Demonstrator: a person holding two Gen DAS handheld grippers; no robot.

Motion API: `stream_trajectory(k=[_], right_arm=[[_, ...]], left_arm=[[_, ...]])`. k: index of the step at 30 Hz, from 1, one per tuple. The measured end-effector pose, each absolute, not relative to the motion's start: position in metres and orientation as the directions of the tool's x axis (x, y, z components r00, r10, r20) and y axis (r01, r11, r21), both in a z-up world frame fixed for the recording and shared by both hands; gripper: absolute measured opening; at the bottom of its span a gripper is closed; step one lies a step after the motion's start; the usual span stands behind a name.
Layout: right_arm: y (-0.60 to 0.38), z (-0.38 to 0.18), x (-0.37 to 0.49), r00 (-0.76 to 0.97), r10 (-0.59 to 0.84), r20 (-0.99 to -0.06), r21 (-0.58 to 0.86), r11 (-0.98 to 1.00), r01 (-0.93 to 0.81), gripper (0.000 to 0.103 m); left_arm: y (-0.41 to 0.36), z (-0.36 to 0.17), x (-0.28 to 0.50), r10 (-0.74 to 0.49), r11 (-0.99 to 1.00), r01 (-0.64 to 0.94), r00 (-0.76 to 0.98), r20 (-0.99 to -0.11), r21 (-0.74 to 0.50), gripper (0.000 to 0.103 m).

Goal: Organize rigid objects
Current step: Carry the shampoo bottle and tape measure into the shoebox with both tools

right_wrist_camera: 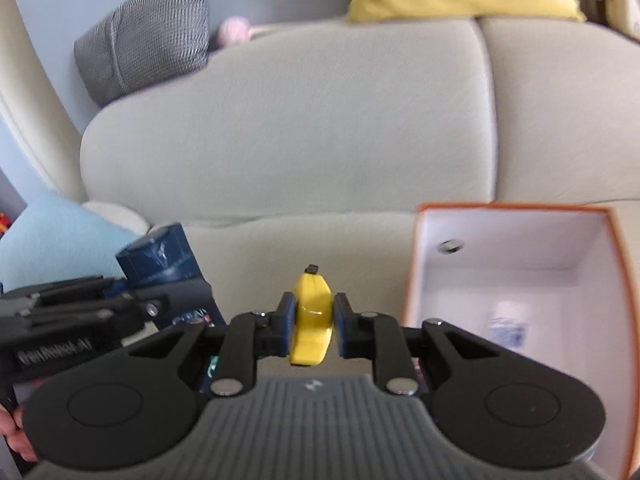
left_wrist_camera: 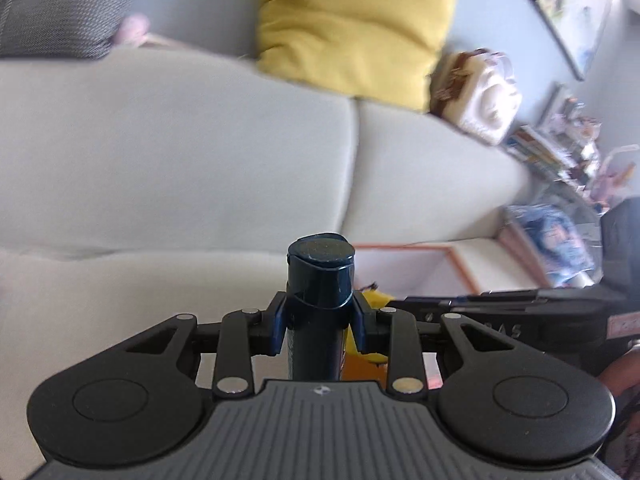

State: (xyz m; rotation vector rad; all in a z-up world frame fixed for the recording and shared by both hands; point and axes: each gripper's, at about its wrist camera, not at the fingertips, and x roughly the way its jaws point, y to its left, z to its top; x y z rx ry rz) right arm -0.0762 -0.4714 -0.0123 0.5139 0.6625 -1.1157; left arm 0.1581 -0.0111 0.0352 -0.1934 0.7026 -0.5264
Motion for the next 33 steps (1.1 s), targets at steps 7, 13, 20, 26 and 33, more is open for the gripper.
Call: stream_trajectory(k=[7, 13, 20, 26, 33], right_arm=[[-0.460, 0.027, -0.151, 0.182, -0.688, -0.703, -0.005, 0.260, 0.965, 0.020], [-0.469, 0.001, -0.215, 0.071, -0.622, -0.780, -0.018, 0.136, 0.991, 0.020], [-0.496, -0.049, -0.244, 0.028, -0.576, -0.817, -0.030, 0.091, 0.995, 0.020], [-0.514, -0.073, -0.242, 0.064, -0.531, -0.845, -0.017, 0.146, 0.989, 0.020], [-0.519, -0.083, -0.231, 0.023, -0.494, -0.869, -0.099, 0.218, 0.971, 0.021]], left_arm=[[-0.075, 0.056, 0.168, -0.642, 0.766, 0.518, 0.576, -0.506, -0.382, 0.036], [-0.126, 0.037, 0.183, -0.665, 0.740, 0.549, 0.508, -0.547, -0.389, 0.036], [-0.164, 0.004, 0.206, -0.651, 0.740, 0.551, 0.448, -0.613, -0.384, 0.036], [-0.184, -0.020, 0.222, -0.644, 0.735, 0.560, 0.402, -0.651, -0.382, 0.036], [-0.192, -0.036, 0.232, -0.642, 0.728, 0.565, 0.365, -0.674, -0.387, 0.036]])
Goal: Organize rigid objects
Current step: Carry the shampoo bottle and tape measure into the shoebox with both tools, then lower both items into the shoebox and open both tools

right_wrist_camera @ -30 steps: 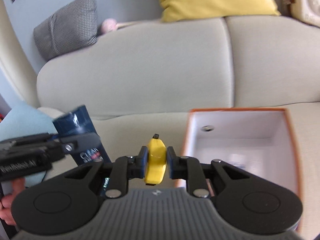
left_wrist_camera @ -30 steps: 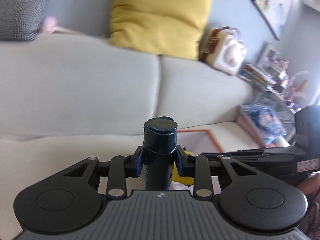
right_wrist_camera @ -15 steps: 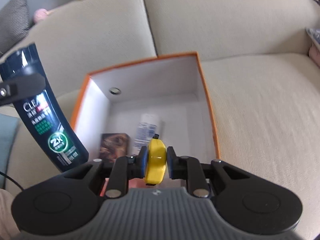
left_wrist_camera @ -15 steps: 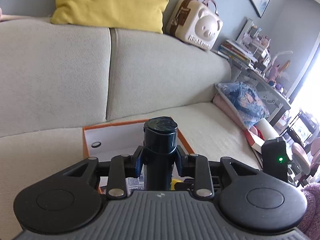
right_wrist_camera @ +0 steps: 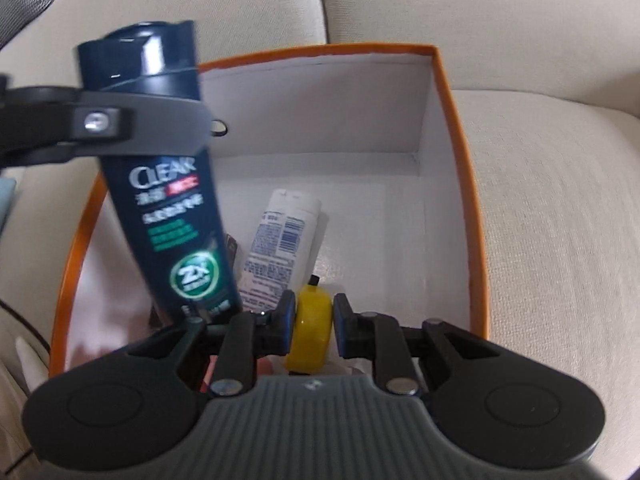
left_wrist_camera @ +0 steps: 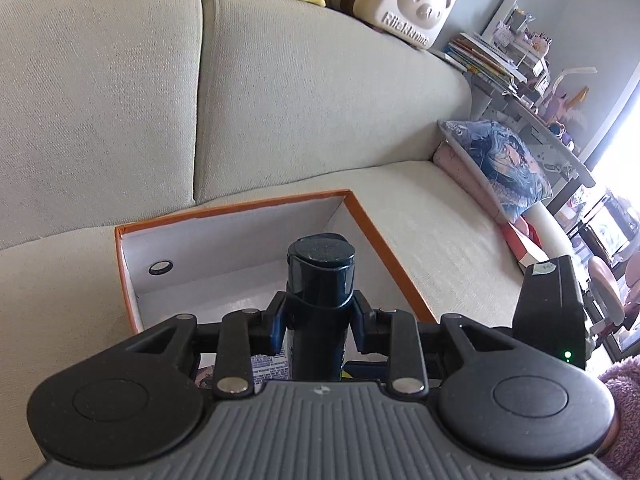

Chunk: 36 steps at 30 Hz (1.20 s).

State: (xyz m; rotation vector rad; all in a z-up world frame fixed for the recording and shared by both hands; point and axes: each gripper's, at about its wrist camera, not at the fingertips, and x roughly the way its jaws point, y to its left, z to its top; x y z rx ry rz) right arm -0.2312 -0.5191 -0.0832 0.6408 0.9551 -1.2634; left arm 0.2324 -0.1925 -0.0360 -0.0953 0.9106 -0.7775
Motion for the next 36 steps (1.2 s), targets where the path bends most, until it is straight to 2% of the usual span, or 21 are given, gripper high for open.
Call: stream_trajectory(k=[6, 12, 21, 25, 30, 36], right_arm=[[-0.514, -0.081, -0.222, -0.035, -0.517, -0.855, -0.205, 0.275, 0.939, 0.020], [-0.498, -0.059, -0.230, -0.014, -0.589, -0.808, -0.205, 0.258, 0.944, 0.021], [-0.454, -0.007, -0.282, -0.087, -0.777, -0.624, -0.083, -0.045, 0.996, 0.023], [-0.454, -0.010, -0.296, -0.120, -0.768, -0.629, -0.063, -0.104, 0.993, 0.023], [-0.453, -0.013, -0.303, -0.144, -0.770, -0.622, -0.096, -0.108, 0.990, 0.022], [-0.470, -0.016, -0.306, -0.138, -0.775, -0.617, -0.049, -0.137, 0.989, 0.022]], left_arm=[[-0.193, -0.042, 0.237, -0.641, 0.730, 0.555, 0.351, -0.683, -0.399, 0.036], [-0.199, -0.042, 0.237, -0.646, 0.724, 0.556, 0.341, -0.683, -0.408, 0.036], [-0.229, -0.050, 0.236, -0.655, 0.710, 0.534, 0.261, -0.709, -0.459, 0.036], [-0.249, -0.064, 0.235, -0.669, 0.704, 0.493, 0.218, -0.710, -0.512, 0.036], [-0.264, -0.087, 0.242, -0.639, 0.734, 0.436, 0.182, -0.747, -0.521, 0.036], [-0.272, -0.099, 0.258, -0.640, 0.745, 0.372, 0.164, -0.751, -0.554, 0.036]])
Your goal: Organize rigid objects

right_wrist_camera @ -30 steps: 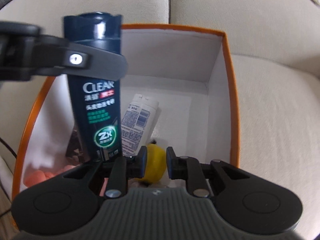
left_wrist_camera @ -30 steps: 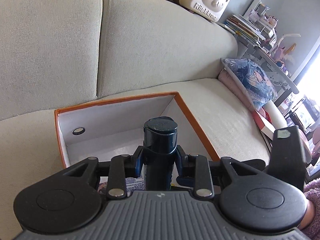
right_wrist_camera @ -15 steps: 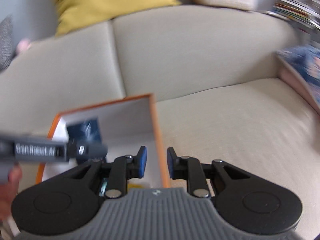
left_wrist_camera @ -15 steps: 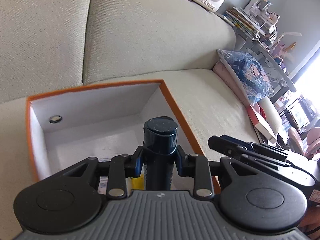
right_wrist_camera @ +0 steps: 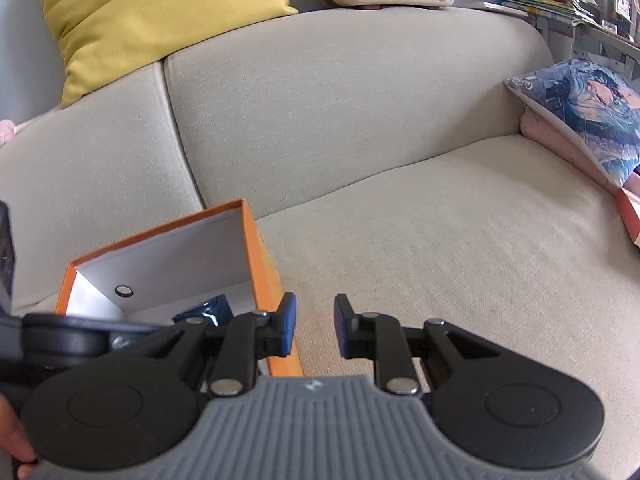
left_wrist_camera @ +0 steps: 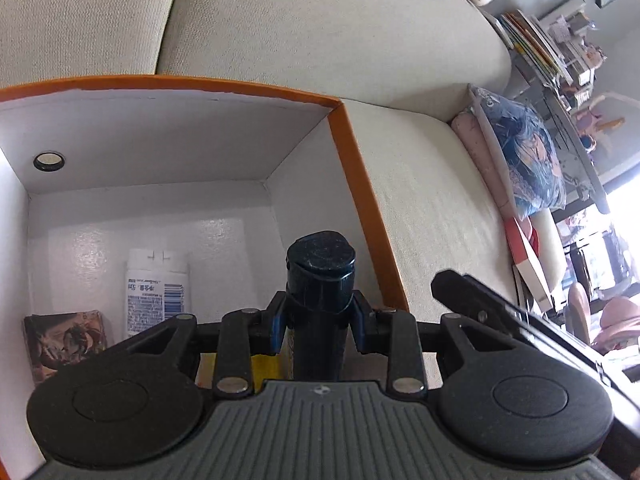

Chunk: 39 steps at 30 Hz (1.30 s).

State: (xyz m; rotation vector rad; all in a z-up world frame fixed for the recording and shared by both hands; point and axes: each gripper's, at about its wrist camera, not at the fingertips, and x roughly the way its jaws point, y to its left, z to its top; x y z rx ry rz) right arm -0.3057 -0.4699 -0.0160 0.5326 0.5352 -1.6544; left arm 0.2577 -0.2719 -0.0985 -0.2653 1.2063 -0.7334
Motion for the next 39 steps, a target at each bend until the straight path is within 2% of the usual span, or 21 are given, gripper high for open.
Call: stream_trajectory(k=[11, 12, 14, 17, 26, 31, 37, 39], right_arm=[[-0.480, -0.022, -0.299, -0.127, -0.767, -0.629, -0.054, -0.120, 0.991, 0.023], [-0.480, -0.021, -0.299, -0.126, -0.766, -0.630, -0.054, -0.119, 0.991, 0.025], [-0.479, -0.020, -0.298, -0.129, -0.767, -0.629, -0.060, -0.117, 0.991, 0.027], [-0.475, -0.016, -0.296, -0.135, -0.771, -0.623, -0.064, -0.122, 0.990, 0.032], [-0.459, 0.002, -0.287, -0.120, -0.783, -0.611, -0.056, -0.108, 0.993, 0.035], [-0.443, 0.011, -0.270, -0.065, -0.787, -0.614, -0.036, -0.055, 0.998, 0.043], [-0.415, 0.010, -0.230, 0.028, -0.786, -0.617, -0.025, 0.056, 0.998, 0.053], [-0.405, 0.008, -0.216, 0.053, -0.781, -0.622, -0.024, 0.086, 0.996, 0.053]], left_arm=[[-0.286, -0.101, 0.258, -0.586, 0.766, 0.422, 0.147, -0.797, -0.485, 0.037], [-0.286, -0.101, 0.257, -0.582, 0.768, 0.421, 0.147, -0.799, -0.482, 0.038], [-0.284, -0.099, 0.256, -0.577, 0.773, 0.422, 0.156, -0.801, -0.474, 0.051], [-0.279, -0.092, 0.253, -0.581, 0.771, 0.430, 0.172, -0.796, -0.470, 0.055], [-0.245, -0.045, 0.237, -0.603, 0.769, 0.452, 0.280, -0.747, -0.451, 0.057], [-0.212, 0.000, 0.200, -0.566, 0.800, 0.497, 0.439, -0.698, -0.337, 0.058], [-0.146, 0.038, 0.149, -0.468, 0.866, 0.453, 0.588, -0.659, -0.211, 0.062], [-0.124, 0.047, 0.133, -0.432, 0.885, 0.434, 0.627, -0.648, -0.169, 0.066]])
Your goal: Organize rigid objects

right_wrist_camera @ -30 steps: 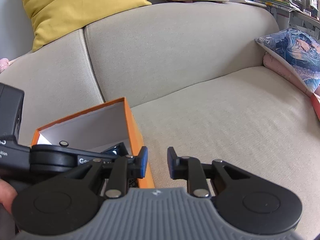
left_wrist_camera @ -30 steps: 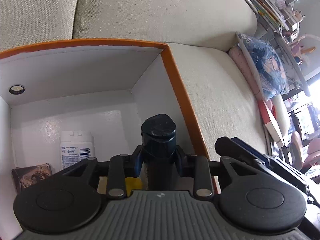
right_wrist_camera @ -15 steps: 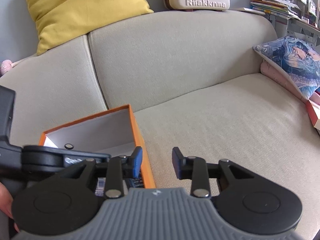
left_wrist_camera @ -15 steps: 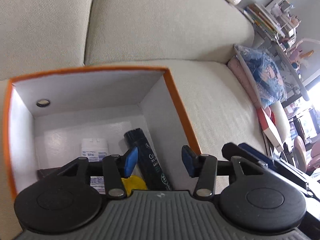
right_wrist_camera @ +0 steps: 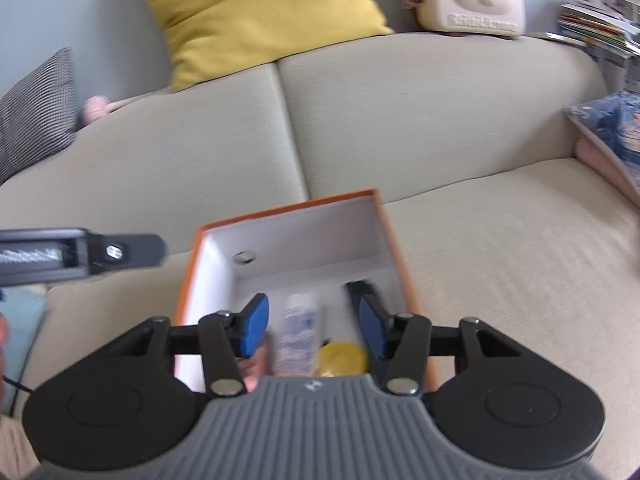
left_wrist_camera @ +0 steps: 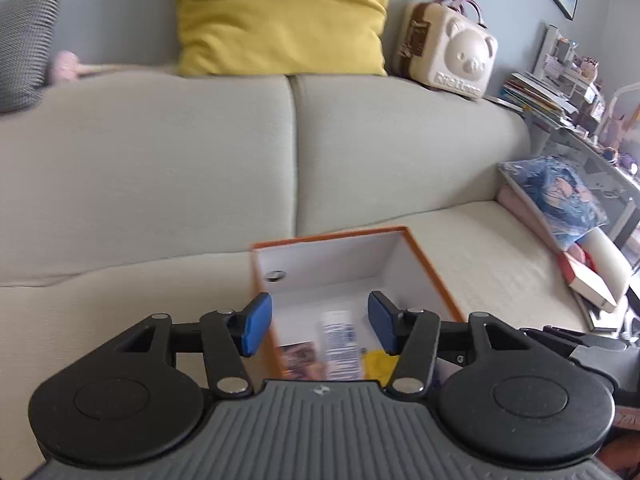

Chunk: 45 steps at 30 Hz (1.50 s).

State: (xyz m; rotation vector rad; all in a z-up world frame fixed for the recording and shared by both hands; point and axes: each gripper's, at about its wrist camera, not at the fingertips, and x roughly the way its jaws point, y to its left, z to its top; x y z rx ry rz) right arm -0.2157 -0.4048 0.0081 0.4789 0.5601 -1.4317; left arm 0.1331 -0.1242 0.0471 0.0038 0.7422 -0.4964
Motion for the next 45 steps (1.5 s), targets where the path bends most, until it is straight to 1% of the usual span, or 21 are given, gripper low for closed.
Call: stream_trajectory(k=[1, 2, 3, 4, 6, 8, 10, 11, 13, 16, 19, 21, 23, 26, 28, 32, 35, 37, 40, 43, 45], right_arm=[[-0.400, 0.007, -0.208, 0.063, -0.778, -0.626, -0.025, 0.100, 0.995, 0.054], [-0.394, 0.007, -0.201, 0.071, -0.776, -0.627, -0.024, 0.111, 0.994, 0.056], [-0.389, 0.007, -0.194, 0.081, -0.775, -0.627, -0.023, 0.123, 0.992, 0.060], [-0.383, 0.008, -0.188, 0.091, -0.774, -0.626, -0.023, 0.135, 0.991, 0.064], [-0.372, 0.010, -0.175, 0.105, -0.776, -0.621, -0.027, 0.155, 0.987, 0.069], [-0.360, 0.014, -0.165, 0.111, -0.783, -0.612, -0.031, 0.164, 0.986, 0.075], [-0.344, 0.018, -0.158, 0.116, -0.799, -0.590, -0.031, 0.166, 0.986, 0.086], [-0.336, 0.020, -0.155, 0.117, -0.811, -0.573, -0.030, 0.164, 0.986, 0.088], [-0.321, 0.023, -0.150, 0.121, -0.838, -0.532, -0.035, 0.164, 0.986, 0.095], [-0.297, 0.026, -0.143, 0.106, -0.891, -0.441, -0.070, 0.152, 0.986, 0.095], [-0.272, 0.026, -0.139, 0.102, -0.942, -0.319, -0.104, 0.142, 0.984, 0.097], [-0.263, 0.027, -0.137, 0.110, -0.948, -0.297, -0.116, 0.151, 0.982, 0.097], [-0.256, 0.029, -0.139, 0.145, -0.939, -0.312, -0.101, 0.184, 0.978, 0.097], [-0.253, 0.025, -0.140, 0.112, -0.927, -0.357, -0.113, 0.162, 0.980, 0.099], [-0.253, 0.021, -0.144, 0.075, -0.915, -0.397, -0.123, 0.134, 0.983, 0.099], [-0.250, 0.003, -0.154, 0.019, -0.897, -0.442, -0.141, 0.091, 0.986, 0.099], [-0.249, -0.011, -0.158, -0.020, -0.889, -0.458, -0.165, 0.063, 0.984, 0.099], [-0.252, -0.016, -0.160, -0.017, -0.878, -0.478, -0.153, 0.064, 0.986, 0.099], [-0.251, -0.022, -0.162, 0.005, -0.865, -0.501, -0.142, 0.088, 0.986, 0.099], [-0.249, -0.027, -0.161, 0.001, -0.868, -0.497, -0.166, 0.096, 0.981, 0.099], [-0.252, -0.030, -0.162, 0.000, -0.859, -0.512, -0.159, 0.095, 0.983, 0.099]], left_arm=[[-0.114, 0.051, 0.126, -0.412, 0.895, 0.421, 0.649, -0.640, -0.149, 0.069], [-0.104, 0.055, 0.118, -0.393, 0.904, 0.407, 0.670, -0.629, -0.132, 0.075], [-0.095, 0.059, 0.110, -0.379, 0.911, 0.395, 0.689, -0.618, -0.117, 0.079], [-0.086, 0.063, 0.104, -0.361, 0.920, 0.379, 0.710, -0.604, -0.104, 0.086], [-0.070, 0.070, 0.090, -0.326, 0.934, 0.351, 0.752, -0.573, -0.070, 0.090], [-0.059, 0.075, 0.075, -0.294, 0.943, 0.332, 0.786, -0.544, -0.030, 0.101], [-0.048, 0.078, 0.061, -0.263, 0.951, 0.308, 0.821, -0.506, 0.005, 0.102], [-0.043, 0.079, 0.056, -0.254, 0.954, 0.298, 0.832, -0.494, 0.011, 0.102], [-0.033, 0.081, 0.047, -0.284, 0.951, 0.309, 0.828, -0.483, -0.029, 0.103], [-0.019, 0.082, 0.033, -0.323, 0.943, 0.322, 0.825, -0.464, -0.086, 0.103], [-0.011, 0.078, 0.020, -0.322, 0.944, 0.318, 0.841, -0.435, -0.084, 0.103], [-0.005, 0.072, 0.013, -0.327, 0.944, 0.313, 0.849, -0.414, -0.105, 0.103], [0.001, 0.065, 0.011, -0.341, 0.940, 0.300, 0.841, -0.420, -0.162, 0.103], [0.005, 0.052, 0.012, -0.345, 0.937, 0.274, 0.827, -0.443, -0.217, 0.103], [0.004, 0.043, 0.010, -0.309, 0.950, 0.244, 0.831, -0.462, -0.196, 0.103], [-0.005, 0.024, 0.004, -0.219, 0.976, 0.203, 0.861, -0.459, -0.085, 0.103], [-0.011, 0.013, 0.007, -0.230, 0.972, 0.219, 0.832, -0.505, -0.082, 0.103], [-0.011, 0.007, 0.008, -0.242, 0.970, 0.224, 0.820, -0.518, -0.100, 0.103], [-0.014, 0.000, 0.009, -0.233, 0.971, 0.220, 0.811, -0.537, -0.089, 0.103], [-0.019, -0.003, 0.010, -0.217, 0.973, 0.223, 0.814, -0.538, -0.055, 0.103], [-0.021, -0.004, 0.008, -0.214, 0.973, 0.227, 0.819, -0.532, -0.042, 0.103]])
